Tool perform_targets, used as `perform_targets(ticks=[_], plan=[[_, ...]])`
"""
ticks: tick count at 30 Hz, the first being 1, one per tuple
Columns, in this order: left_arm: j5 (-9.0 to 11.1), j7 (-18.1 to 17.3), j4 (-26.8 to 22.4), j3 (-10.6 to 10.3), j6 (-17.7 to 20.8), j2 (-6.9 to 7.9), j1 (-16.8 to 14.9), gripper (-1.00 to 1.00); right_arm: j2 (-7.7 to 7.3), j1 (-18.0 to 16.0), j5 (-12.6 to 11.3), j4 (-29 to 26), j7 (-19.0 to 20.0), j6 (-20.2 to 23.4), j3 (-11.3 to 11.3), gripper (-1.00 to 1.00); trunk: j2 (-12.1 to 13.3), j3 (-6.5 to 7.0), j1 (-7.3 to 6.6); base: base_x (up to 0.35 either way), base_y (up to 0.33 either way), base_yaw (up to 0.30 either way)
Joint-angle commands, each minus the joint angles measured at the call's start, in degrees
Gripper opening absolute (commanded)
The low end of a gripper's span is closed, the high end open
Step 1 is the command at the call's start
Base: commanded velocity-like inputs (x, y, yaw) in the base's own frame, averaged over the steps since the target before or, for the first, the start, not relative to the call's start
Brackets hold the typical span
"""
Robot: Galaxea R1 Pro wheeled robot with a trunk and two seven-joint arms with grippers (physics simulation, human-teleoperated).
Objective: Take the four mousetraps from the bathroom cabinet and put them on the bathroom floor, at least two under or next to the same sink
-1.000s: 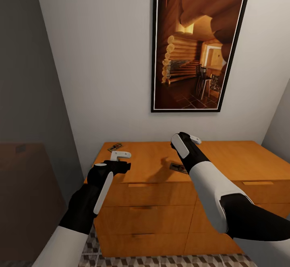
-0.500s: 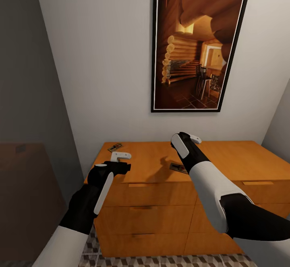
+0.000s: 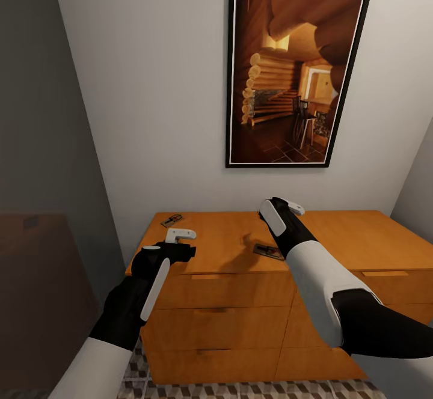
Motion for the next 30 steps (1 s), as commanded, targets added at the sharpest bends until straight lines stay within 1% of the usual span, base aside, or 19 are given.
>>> perform_targets(ticks=[1,8,9,12,22,30], plan=[[0.8,0.5,0.0,-0.1,0.2,0.00,-0.1,1.00,-0.25,0.0,-0.4,-0.1,-0.4,0.3,0.3,1.00,0.0,-0.07,0.00,0.000,0.000,0.000],[3.2,0.5,-0.1,-0.1,0.3,-0.03,-0.1,1.00,-0.81,0.0,-0.1,0.0,-0.4,-1.5,0.3,1.00,0.0,-0.07,0.00,0.000,0.000,0.000],[3.9,0.5,-0.1,-0.1,0.3,-0.03,-0.1,1.00,-0.85,0.0,-0.1,0.1,-0.4,-2.1,0.4,1.00,0.0,-0.07,0.00,0.000,0.000,0.000],[4.6,0.5,-0.1,-0.1,0.3,-0.03,0.0,1.00,-0.88,0.0,0.1,1.0,-0.4,-2.7,0.5,1.00,0.0,-0.07,0.00,0.000,0.000,0.000],[5.4,0.5,-0.1,-0.2,0.3,-0.03,0.0,1.00,-1.85,0.0,0.3,4.0,-0.2,-5.1,0.8,1.00,0.0,-0.07,0.00,0.000,0.000,0.000],[5.5,0.6,0.0,-0.2,0.3,-0.03,0.0,1.00,-2.04,0.0,0.1,4.9,0.0,-5.6,0.7,1.00,0.0,-0.07,0.00,0.000,0.000,0.000]])
